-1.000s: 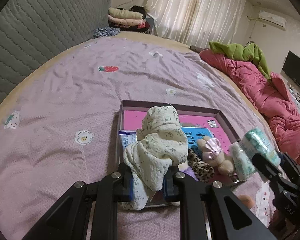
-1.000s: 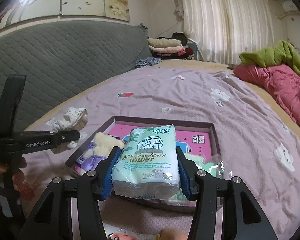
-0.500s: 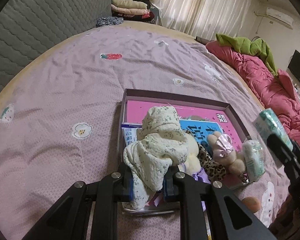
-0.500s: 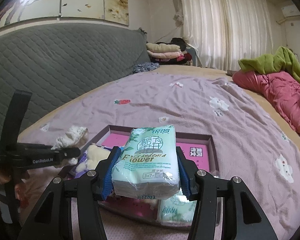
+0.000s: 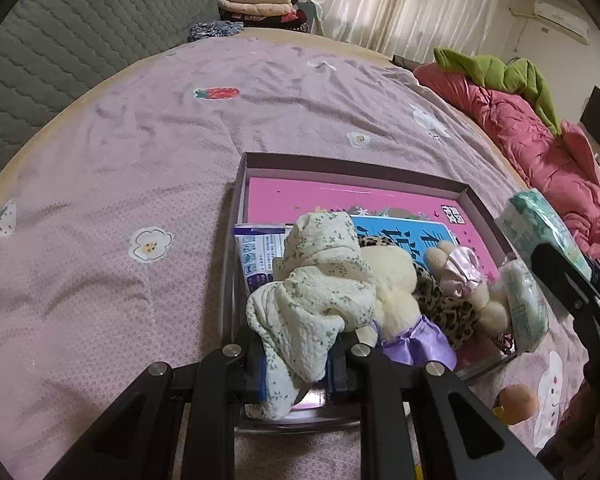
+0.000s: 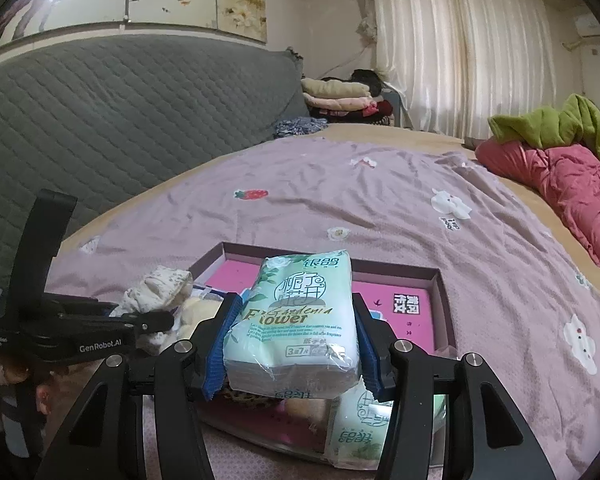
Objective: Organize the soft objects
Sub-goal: 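Lower and release the Flower tissue pack with the right tool while the left tool lowers the cloth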
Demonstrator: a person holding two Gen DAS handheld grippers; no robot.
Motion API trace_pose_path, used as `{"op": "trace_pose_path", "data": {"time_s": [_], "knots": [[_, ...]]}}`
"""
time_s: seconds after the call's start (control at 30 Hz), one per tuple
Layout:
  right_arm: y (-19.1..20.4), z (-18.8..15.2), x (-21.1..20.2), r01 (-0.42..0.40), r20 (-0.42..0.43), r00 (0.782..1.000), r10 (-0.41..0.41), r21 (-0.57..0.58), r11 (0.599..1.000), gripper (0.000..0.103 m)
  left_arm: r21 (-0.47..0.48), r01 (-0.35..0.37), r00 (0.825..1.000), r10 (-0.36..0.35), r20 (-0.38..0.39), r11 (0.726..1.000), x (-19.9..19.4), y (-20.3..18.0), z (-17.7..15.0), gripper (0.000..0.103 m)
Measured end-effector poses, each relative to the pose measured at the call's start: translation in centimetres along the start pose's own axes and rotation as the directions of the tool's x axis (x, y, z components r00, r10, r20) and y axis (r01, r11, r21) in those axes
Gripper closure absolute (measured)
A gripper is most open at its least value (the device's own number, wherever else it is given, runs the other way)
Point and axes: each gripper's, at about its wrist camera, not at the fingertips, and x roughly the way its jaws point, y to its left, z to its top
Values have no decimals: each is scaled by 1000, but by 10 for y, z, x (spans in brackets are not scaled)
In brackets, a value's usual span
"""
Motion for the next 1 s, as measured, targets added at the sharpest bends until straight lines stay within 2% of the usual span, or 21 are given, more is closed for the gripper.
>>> {"op": "trace_pose_path", "data": {"time_s": [0.53, 0.8, 0.9, 1.0], "knots": [[7, -15, 23, 43, -97, 994, -47, -43, 998, 48, 34, 2, 1000, -2, -23, 999, 5, -9, -6, 83], [15, -26, 38, 49, -166, 984, -62, -83, 995, 48, 35, -5, 1000, 6, -24, 999, 6, -10, -6, 81], [16, -25, 37, 45, -160, 985, -58, -84, 995, 45, 31, -3, 1000, 4, -21, 1000, 5, -10, -5, 80], [14, -22, 33, 32, -144, 989, -42, -70, 997, 34, 24, 13, 1000, -12, -20, 1000, 4, -9, -5, 74]]}}
